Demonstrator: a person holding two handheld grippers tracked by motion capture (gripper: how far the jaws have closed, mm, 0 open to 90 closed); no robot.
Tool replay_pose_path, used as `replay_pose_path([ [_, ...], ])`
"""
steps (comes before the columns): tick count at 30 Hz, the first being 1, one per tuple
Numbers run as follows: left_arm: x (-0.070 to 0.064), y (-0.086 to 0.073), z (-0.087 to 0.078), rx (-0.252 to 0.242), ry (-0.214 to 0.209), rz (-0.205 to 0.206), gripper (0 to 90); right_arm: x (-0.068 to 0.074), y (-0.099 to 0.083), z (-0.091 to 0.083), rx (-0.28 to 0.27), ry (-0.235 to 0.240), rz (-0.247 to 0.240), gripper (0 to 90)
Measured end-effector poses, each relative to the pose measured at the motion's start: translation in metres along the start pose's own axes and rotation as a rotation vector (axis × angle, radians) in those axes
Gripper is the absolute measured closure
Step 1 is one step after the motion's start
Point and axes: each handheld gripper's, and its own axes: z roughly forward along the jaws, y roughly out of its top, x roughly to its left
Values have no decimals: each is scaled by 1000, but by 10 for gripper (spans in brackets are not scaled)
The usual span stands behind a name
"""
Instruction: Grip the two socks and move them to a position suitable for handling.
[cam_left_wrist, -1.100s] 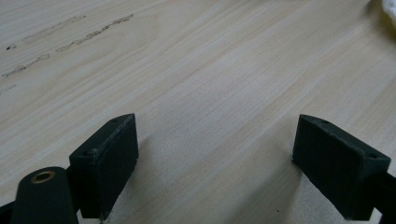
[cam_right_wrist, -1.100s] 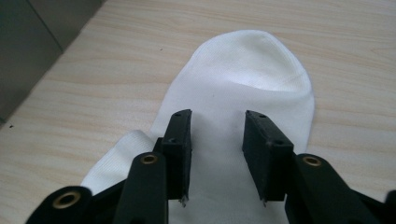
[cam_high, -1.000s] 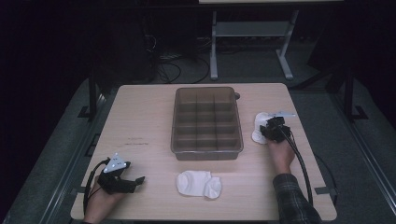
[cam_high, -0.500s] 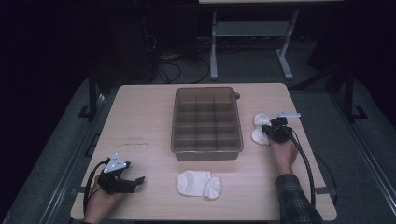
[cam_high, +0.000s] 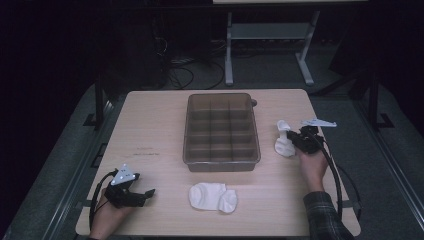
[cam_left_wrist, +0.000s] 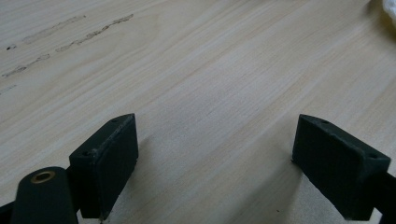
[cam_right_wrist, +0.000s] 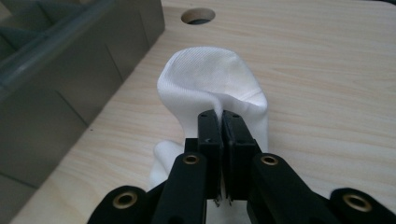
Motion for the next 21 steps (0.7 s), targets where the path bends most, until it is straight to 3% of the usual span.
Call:
replay_pose_path([
  [10, 0, 0, 0, 0, 0, -1, 137, 6, 7, -25, -61, 85, 0, 867],
  [21, 0, 0, 0, 0, 0, 0, 137, 14, 7, -46, -84, 127, -35, 866],
])
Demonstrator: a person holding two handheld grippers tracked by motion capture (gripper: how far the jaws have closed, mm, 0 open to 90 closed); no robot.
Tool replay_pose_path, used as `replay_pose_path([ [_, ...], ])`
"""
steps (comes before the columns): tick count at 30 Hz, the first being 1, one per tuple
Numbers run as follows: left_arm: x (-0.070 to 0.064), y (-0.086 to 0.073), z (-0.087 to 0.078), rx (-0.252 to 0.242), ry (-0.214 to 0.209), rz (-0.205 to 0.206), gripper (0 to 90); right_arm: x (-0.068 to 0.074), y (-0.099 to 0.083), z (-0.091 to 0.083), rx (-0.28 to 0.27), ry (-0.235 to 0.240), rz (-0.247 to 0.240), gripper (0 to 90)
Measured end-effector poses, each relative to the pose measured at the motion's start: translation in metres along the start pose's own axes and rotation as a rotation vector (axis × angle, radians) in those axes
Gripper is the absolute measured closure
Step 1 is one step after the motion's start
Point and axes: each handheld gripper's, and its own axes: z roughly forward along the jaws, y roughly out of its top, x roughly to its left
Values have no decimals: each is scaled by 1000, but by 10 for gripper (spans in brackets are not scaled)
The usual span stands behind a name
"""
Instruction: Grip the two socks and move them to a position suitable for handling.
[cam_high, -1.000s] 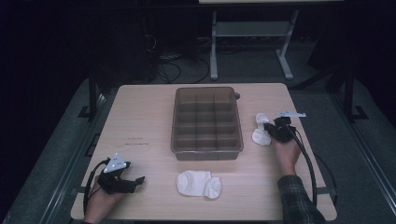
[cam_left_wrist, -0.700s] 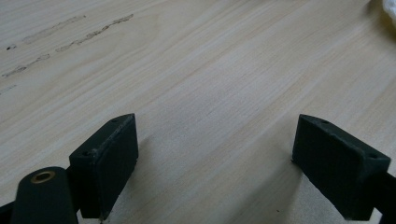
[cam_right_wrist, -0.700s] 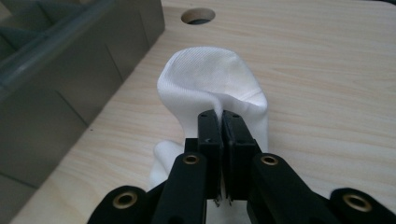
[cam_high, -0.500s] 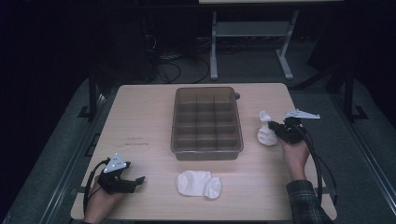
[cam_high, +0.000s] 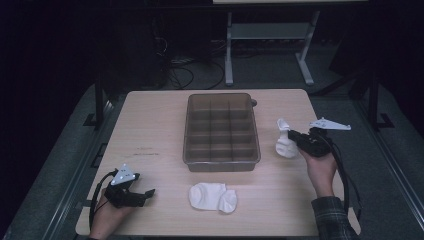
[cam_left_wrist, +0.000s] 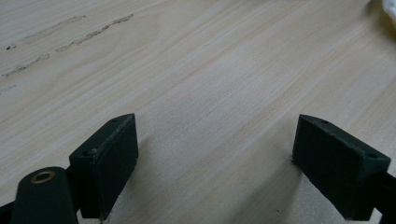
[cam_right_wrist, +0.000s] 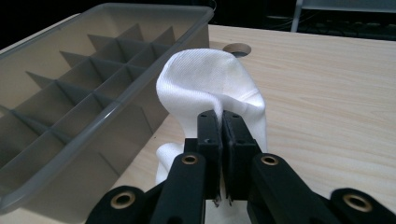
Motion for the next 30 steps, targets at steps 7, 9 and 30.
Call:
replay_pose_path([
  [7, 0, 0, 0, 0, 0, 0, 137, 3, -4, -12, -4, 16, -3, 866],
  [9, 0, 0, 0, 0, -1, 0, 137, 5, -5, -18, -4, 25, -7, 866],
  [30, 0, 0, 0, 0, 0, 0, 136, 19, -29, -61, -3, 98, -62, 866],
])
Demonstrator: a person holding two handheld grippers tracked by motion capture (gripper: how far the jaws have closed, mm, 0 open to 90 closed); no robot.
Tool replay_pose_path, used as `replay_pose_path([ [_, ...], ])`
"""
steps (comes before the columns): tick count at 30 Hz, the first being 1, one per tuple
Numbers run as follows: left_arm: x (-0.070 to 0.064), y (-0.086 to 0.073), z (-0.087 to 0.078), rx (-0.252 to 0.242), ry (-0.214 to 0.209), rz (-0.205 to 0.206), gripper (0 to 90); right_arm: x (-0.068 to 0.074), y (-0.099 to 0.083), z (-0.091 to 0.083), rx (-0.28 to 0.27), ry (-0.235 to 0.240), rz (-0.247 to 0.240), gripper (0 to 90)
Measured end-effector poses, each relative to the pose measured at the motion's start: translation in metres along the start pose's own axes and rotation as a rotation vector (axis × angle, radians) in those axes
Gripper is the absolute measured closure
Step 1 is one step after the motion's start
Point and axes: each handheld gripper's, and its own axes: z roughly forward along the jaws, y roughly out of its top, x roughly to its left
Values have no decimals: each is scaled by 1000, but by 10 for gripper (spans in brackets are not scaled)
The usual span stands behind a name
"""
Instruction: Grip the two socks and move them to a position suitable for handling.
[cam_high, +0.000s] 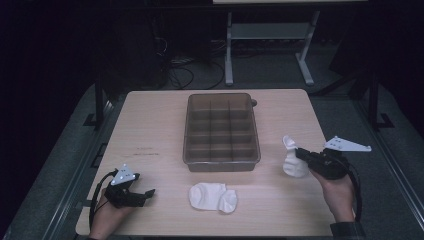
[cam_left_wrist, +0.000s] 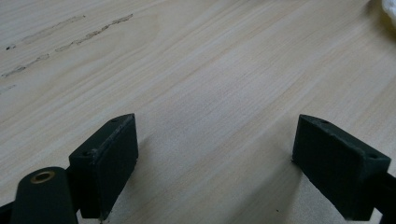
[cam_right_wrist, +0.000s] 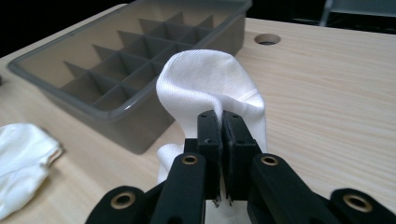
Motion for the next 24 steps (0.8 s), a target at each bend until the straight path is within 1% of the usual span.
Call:
replay_pose_path([
  [2, 0, 0, 0, -2, 0, -1, 136, 2, -2, -2, 4, 17, -10, 866],
  [4, 0, 0, 0, -3, 0, -1, 136, 5, -4, -5, -5, 41, -11, 866],
  [8, 0, 0, 0, -3, 0, -1, 137, 11, -7, -8, -2, 75, -36, 866],
  [10, 0, 0, 0, -3, 0, -1, 137, 15, -9, -8, -1, 98, -49, 866],
  [15, 0, 0, 0, -3, 0, -1, 136, 21, -11, -8, -7, 148, -55, 866],
  [16, 0, 0, 0, -3, 0, 0, 137, 23, -11, -8, -5, 160, -66, 866],
  [24, 0, 0, 0, -3, 0, -1, 137, 33, -12, -5, -12, 229, -97, 866],
])
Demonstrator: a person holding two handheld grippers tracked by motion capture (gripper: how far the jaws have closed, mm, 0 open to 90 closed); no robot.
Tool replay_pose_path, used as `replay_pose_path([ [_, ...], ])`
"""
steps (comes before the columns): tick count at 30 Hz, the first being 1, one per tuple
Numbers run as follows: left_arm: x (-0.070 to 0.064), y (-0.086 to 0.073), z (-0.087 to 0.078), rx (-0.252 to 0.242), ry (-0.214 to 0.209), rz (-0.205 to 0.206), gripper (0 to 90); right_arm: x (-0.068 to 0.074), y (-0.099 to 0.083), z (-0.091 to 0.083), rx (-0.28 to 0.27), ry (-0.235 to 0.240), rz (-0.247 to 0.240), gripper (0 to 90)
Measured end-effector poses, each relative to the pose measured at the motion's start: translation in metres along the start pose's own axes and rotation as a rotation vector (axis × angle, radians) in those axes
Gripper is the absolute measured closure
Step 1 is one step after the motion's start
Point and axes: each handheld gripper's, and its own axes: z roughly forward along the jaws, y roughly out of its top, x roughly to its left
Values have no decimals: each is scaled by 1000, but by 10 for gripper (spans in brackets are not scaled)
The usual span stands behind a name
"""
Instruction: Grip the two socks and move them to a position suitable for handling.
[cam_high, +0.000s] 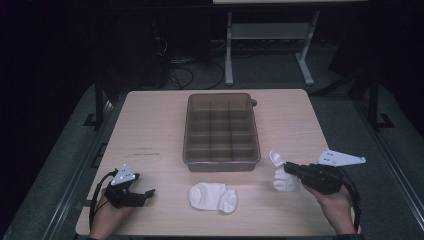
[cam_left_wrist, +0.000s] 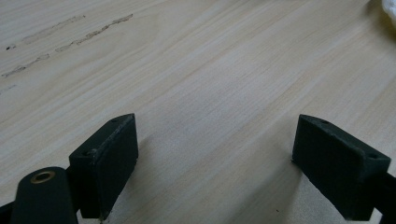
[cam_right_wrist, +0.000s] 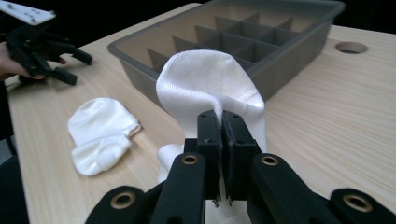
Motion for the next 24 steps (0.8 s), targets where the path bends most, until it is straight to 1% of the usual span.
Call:
replay_pose_path([
  [7, 0, 0, 0, 0, -1, 0, 137, 10, 3, 10, 10, 65, -29, 865],
  [12, 0, 0, 0, 0, 0, 0, 137, 16, 4, 17, 20, 98, -51, 866],
  [17, 0, 0, 0, 0, 0, 0, 136, 22, 7, 22, 18, 133, -59, 866],
  [22, 0, 0, 0, 0, 0, 0, 137, 27, 12, 28, 16, 181, -71, 866],
  [24, 0, 0, 0, 0, 0, -1, 137, 29, 14, 31, 21, 188, -83, 866],
])
